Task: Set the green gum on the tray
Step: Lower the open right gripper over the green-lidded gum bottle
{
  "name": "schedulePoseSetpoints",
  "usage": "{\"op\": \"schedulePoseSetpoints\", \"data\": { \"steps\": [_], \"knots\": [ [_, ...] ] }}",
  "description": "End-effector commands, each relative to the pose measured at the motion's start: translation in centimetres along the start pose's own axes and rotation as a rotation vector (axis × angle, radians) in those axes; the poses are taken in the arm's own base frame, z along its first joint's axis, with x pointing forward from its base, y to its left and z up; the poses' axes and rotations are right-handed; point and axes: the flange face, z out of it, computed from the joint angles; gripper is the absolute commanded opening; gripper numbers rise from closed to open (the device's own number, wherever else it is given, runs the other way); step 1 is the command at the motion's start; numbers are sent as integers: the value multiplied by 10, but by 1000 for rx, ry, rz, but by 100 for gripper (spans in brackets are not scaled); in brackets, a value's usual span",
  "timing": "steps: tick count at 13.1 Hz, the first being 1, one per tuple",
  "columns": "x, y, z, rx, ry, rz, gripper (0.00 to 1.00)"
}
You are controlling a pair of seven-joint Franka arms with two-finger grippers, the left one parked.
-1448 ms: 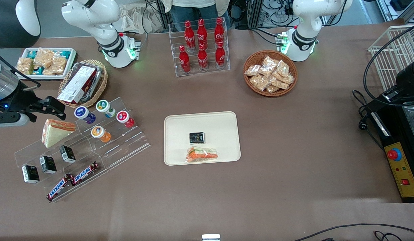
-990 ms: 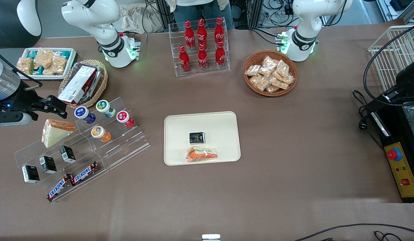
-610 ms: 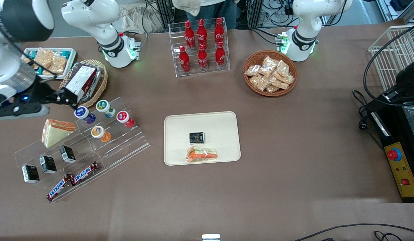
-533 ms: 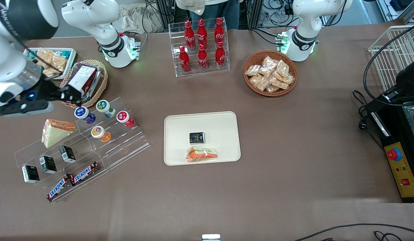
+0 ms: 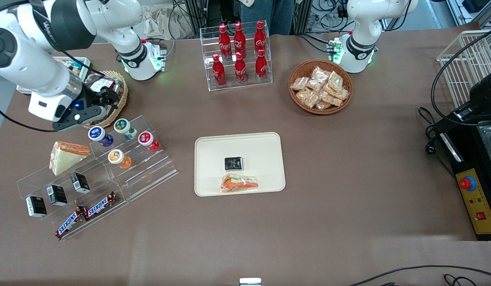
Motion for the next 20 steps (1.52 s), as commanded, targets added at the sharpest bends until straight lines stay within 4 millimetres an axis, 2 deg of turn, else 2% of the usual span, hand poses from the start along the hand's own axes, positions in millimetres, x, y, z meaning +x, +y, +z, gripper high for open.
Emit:
{"op": "schedulePoseSetpoints", "data": {
  "steps": [1, 5, 8, 12, 17, 20],
  "knots": [
    [-27, -16, 27, 13, 61, -17, 99],
    [-32, -17, 56, 7, 80, -15, 99],
    [-29, -16, 81, 3, 81, -14, 99],
    [-21, -11, 102, -6, 77, -11, 99],
    [-12, -5, 117, -40, 76, -23, 99],
    [-13, 0, 120, -44, 74, -17, 99]
  ]
}}
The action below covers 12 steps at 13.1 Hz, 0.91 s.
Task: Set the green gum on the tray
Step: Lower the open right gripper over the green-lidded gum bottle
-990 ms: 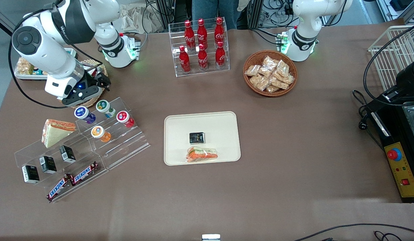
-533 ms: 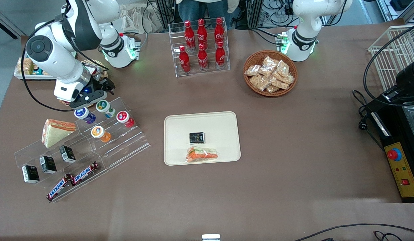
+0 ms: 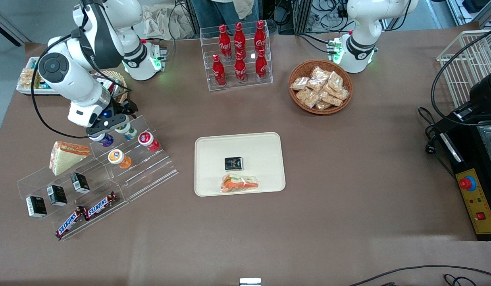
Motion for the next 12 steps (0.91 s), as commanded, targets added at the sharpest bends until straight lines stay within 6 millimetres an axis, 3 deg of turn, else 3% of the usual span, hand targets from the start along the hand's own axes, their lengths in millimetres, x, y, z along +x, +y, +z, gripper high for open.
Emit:
{"op": "schedulePoseSetpoints", "data": {
  "steps": [1, 9, 10, 12],
  "knots": [
    [-2, 8, 2, -29, 8, -8, 99],
    [5, 10, 32, -29, 1, -11, 97],
    [4, 15, 32, -28, 1, 0, 92],
    [3, 17, 33, -27, -2, -2, 42]
  ]
}}
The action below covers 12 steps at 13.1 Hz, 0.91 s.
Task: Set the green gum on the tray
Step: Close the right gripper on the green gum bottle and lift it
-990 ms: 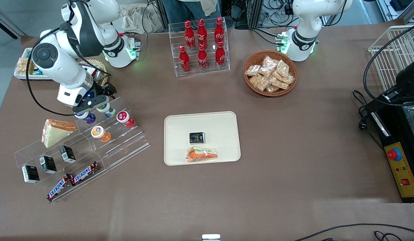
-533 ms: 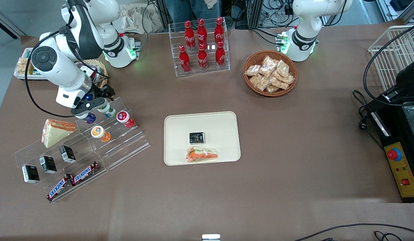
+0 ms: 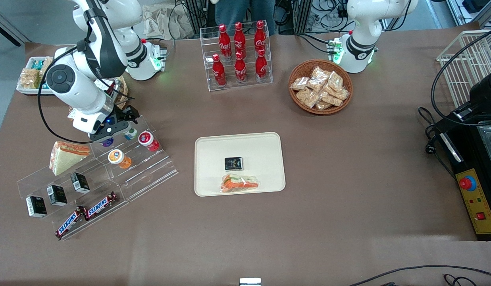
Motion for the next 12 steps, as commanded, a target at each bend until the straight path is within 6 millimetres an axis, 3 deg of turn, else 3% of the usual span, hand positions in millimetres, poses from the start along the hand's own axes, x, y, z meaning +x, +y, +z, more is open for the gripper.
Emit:
{"op": "schedulePoseSetpoints", "data": {
  "steps": [1, 2, 6, 8, 12],
  "knots": [
    [-3, 7, 1, -23, 5, -13, 25],
    [-3, 8, 0, -23, 7, -12, 17],
    [-6, 6, -12, -23, 7, -11, 12],
    [-11, 2, -33, -9, -12, -5, 12],
    [-3, -7, -103, 77, -50, 21, 12]
  ]
}}
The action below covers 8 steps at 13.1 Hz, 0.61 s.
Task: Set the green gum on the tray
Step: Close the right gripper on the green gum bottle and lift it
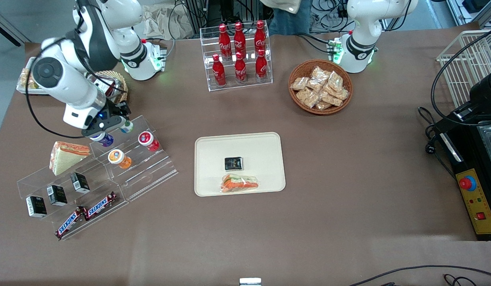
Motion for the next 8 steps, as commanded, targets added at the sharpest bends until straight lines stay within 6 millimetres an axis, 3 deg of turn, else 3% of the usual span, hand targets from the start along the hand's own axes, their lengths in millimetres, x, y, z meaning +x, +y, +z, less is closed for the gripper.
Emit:
{"op": "schedulePoseSetpoints", "data": {
  "steps": [1, 3, 5, 8],
  "knots": [
    [9, -24, -48, 47, 16, -7, 12],
    [20, -58, -48, 65, 30, 71, 12],
    [41, -118, -46, 47, 69, 141, 12],
    [74, -175, -21, 57, 117, 252, 12]
  ]
}}
